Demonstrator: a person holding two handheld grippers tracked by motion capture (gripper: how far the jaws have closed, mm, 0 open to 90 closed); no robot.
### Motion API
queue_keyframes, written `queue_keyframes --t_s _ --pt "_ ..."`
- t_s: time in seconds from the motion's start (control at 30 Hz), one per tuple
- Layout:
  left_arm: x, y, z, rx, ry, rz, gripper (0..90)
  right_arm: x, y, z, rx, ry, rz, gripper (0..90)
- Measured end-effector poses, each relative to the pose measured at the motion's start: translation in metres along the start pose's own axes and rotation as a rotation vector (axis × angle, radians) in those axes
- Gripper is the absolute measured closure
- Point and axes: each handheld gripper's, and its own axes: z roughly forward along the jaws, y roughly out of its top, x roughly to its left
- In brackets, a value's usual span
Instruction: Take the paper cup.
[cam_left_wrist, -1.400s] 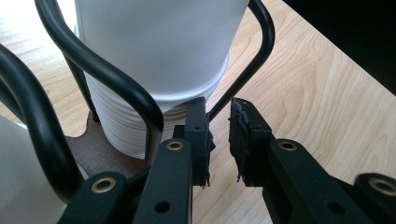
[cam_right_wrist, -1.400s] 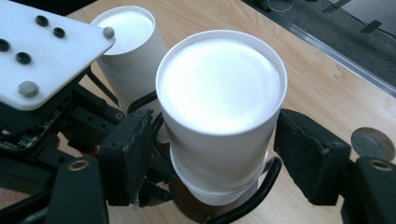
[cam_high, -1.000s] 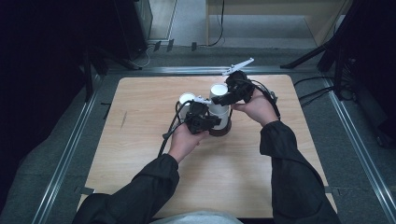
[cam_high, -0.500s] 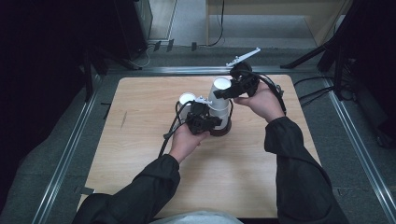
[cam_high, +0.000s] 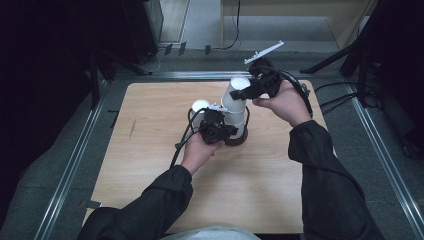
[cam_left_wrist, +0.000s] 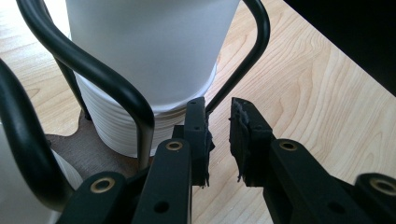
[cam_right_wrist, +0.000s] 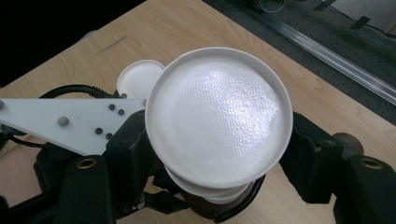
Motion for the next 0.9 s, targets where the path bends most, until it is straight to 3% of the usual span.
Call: queue_keyframes --t_s 0.17,0.27,0.43,0.9 --pt "0.001 0.0 0.0 0.004 -0.007 0.011 74.8 0.004 0.006 -0.012 -0.001 -0.006 -0.009 32.3" --pt "0.001 0.0 0.0 0.006 -0.01 0.013 74.5 0.007 0.009 -0.021 -0.02 0.03 0.006 32.4" --pt "0.0 -0.001 0.001 0.015 -0.006 0.008 73.0 0.013 0.01 -0.034 0.005 0.019 -0.021 32.5" --pt "-0.002 -0.003 -0.007 0.048 -0.053 0.038 68.6 0.022 -0.02 -0.056 0.061 0.066 -0.034 32.5"
